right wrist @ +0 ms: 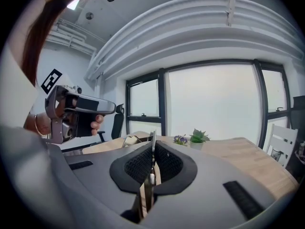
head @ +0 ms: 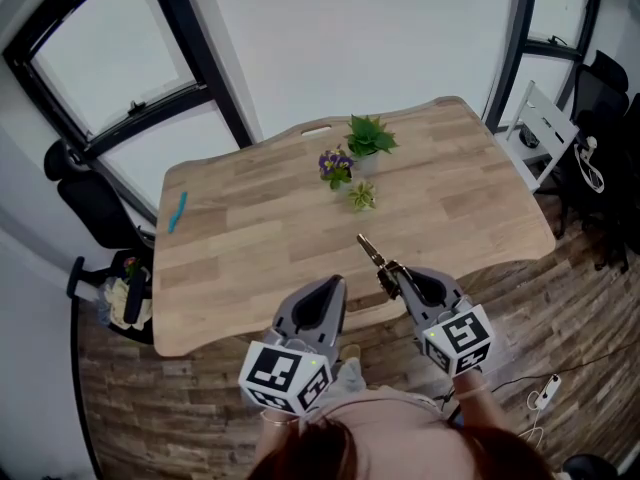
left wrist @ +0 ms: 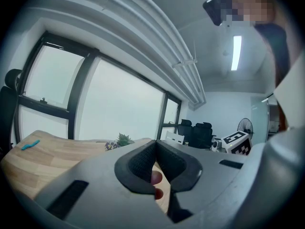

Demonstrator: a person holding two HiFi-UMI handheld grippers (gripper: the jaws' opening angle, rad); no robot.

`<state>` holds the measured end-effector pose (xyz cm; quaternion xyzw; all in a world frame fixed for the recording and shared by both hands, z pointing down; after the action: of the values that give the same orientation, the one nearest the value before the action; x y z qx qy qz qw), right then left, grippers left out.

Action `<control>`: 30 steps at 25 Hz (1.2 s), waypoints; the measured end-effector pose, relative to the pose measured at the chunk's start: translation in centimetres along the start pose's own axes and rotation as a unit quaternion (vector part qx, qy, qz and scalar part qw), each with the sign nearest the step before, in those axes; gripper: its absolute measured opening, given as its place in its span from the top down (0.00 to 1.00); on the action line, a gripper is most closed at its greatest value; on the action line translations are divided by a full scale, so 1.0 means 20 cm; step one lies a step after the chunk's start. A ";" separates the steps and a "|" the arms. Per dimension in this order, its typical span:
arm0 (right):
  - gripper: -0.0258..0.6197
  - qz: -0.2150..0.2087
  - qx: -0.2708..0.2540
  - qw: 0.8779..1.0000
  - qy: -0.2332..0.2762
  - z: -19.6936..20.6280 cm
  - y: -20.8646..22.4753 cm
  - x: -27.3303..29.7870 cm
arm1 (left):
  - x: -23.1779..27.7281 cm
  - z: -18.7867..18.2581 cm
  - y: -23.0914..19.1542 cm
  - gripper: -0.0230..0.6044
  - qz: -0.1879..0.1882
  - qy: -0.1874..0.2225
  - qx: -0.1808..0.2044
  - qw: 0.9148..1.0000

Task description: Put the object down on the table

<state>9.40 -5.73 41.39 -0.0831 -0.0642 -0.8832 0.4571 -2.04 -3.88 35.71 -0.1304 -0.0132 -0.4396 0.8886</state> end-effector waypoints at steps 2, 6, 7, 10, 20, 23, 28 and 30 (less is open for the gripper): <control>0.96 0.000 -0.006 1.000 -0.005 0.01 0.01 0.04 | 0.02 0.00 -0.03 0.96 0.005 -0.001 -0.001 1.000; 0.96 0.003 -0.019 1.000 -0.016 0.04 0.03 0.12 | 0.07 -0.02 -0.09 0.96 0.010 -0.003 -0.001 1.000; 0.96 0.004 -0.022 1.000 -0.019 0.04 0.03 0.14 | 0.07 -0.02 -0.11 0.96 0.011 -0.003 -0.001 1.000; 0.96 0.007 -0.035 0.999 -0.030 0.07 0.05 0.19 | 0.09 -0.02 -0.15 0.96 0.014 -0.004 -0.002 1.000; 0.96 0.008 -0.066 0.996 -0.060 0.18 0.10 0.35 | 0.17 -0.02 -0.27 0.96 0.023 -0.009 -0.004 1.000; 0.96 0.010 -0.073 0.995 -0.067 0.22 0.12 0.40 | 0.19 -0.03 -0.30 0.96 0.026 -0.012 -0.003 1.000; 0.96 0.011 -0.087 0.993 -0.082 0.28 0.15 0.47 | 0.22 -0.03 -0.34 0.96 0.028 -0.014 -0.002 1.000; 0.96 0.014 -0.094 0.992 -0.088 0.31 0.16 0.49 | 0.23 -0.02 -0.35 0.96 0.029 -0.016 -0.002 0.999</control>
<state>7.06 -14.16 49.61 -0.2040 -0.0194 -0.8683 0.4517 -4.72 -11.68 37.52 -0.1396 -0.0227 -0.4113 0.9004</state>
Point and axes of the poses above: the fingertips, and each gripper's own axes: x forward along the fingers, y to its right, z out of its underside, the point moved 1 cm from there along -x, backward along the fingers, and after that the axes turned 1 degree about y, right-handed, at the moved point
